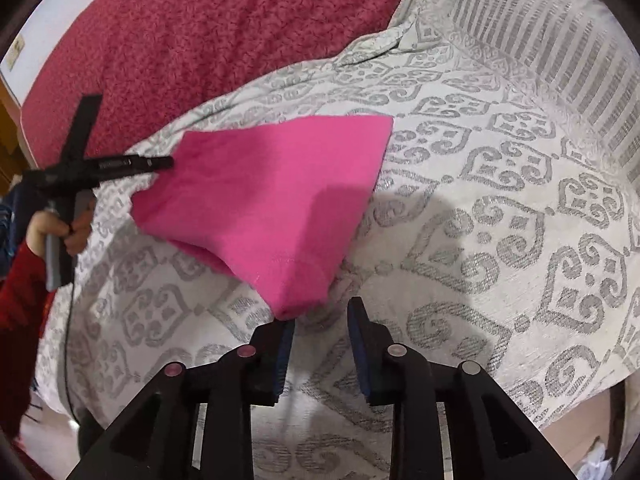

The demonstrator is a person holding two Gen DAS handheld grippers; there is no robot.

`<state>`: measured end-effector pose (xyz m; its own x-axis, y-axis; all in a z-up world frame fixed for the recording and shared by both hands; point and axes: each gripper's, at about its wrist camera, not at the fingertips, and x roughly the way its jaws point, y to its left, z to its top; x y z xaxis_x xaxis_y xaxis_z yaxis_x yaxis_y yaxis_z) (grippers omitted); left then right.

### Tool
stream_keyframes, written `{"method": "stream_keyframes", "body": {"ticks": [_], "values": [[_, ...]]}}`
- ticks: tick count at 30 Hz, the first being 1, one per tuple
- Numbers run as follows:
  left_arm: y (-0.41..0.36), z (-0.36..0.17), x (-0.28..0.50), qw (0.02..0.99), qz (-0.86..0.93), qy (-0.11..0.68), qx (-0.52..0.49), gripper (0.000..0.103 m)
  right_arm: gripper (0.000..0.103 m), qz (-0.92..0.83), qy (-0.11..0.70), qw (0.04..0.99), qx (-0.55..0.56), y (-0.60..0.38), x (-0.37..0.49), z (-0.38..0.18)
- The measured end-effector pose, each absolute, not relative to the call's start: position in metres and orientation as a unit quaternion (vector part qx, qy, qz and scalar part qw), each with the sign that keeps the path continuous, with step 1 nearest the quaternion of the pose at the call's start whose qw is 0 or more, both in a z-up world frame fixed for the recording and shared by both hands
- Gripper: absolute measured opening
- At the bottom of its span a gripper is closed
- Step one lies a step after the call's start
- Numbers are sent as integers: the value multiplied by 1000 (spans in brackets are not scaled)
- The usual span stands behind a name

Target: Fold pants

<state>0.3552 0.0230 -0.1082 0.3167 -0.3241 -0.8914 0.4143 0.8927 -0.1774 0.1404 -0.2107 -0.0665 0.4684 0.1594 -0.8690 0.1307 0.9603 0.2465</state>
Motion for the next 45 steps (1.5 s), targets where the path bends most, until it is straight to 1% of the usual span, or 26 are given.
{"method": "stream_keyframes", "body": {"ticks": [2, 5, 7, 8, 10, 14, 16, 18, 20, 21, 24, 25, 26, 29, 32, 36, 39, 41, 42, 43, 45], "values": [[35, -101, 354, 819, -220, 530, 23, 49, 35, 9, 511, 848, 140, -211, 141, -64], [45, -86, 340, 824, -244, 511, 0, 49, 39, 25, 511, 848, 136, -210, 138, -59], [41, -77, 323, 816, -286, 501, 1, 46, 43, 49, 513, 848, 126, -208, 134, -53], [36, -75, 313, 813, -302, 498, 12, 44, 47, 54, 512, 850, 115, -206, 133, -50], [24, -78, 300, 808, -313, 498, 44, 33, 50, 51, 504, 857, 99, -205, 132, -43], [6, -107, 292, 797, -287, 519, 116, 31, 56, 40, 474, 870, 132, -212, 141, -31], [10, -116, 296, 796, -275, 526, 116, 31, 57, 35, 469, 870, 150, -213, 149, -31], [20, -117, 299, 801, -273, 525, 91, 31, 57, 43, 472, 867, 154, -209, 155, -35], [26, -116, 299, 800, -277, 527, 76, 34, 57, 49, 478, 864, 149, -203, 158, -40], [27, -116, 299, 798, -282, 528, 75, 37, 57, 51, 482, 862, 146, -200, 160, -44], [19, -120, 294, 795, -287, 524, 102, 37, 57, 52, 494, 854, 156, -198, 162, -55], [15, -121, 291, 795, -288, 520, 116, 32, 57, 49, 498, 851, 159, -198, 163, -59], [14, -122, 290, 795, -291, 518, 123, 23, 57, 41, 503, 848, 162, -198, 164, -63], [16, -120, 290, 799, -285, 514, 124, 21, 57, 29, 513, 841, 170, -203, 164, -70], [23, -106, 290, 825, -254, 486, 139, 20, 57, 15, 520, 834, 185, -211, 163, -76], [37, -102, 300, 821, -251, 500, 116, 22, 57, 16, 520, 829, 205, -218, 159, -78], [32, -107, 293, 813, -256, 506, 128, 23, 57, 13, 521, 831, 193, -217, 158, -76], [30, -103, 292, 813, -260, 507, 121, 31, 57, 13, 521, 832, 190, -217, 160, -75], [29, -100, 294, 813, -261, 509, 109, 44, 57, 13, 519, 833, 192, -218, 160, -74], [30, -97, 296, 817, -259, 506, 99, 52, 57, 12, 516, 834, 196, -220, 162, -72], [27, -89, 307, 828, -254, 493, 81, 52, 57, 11, 508, 837, 206, -225, 164, -69]]}}
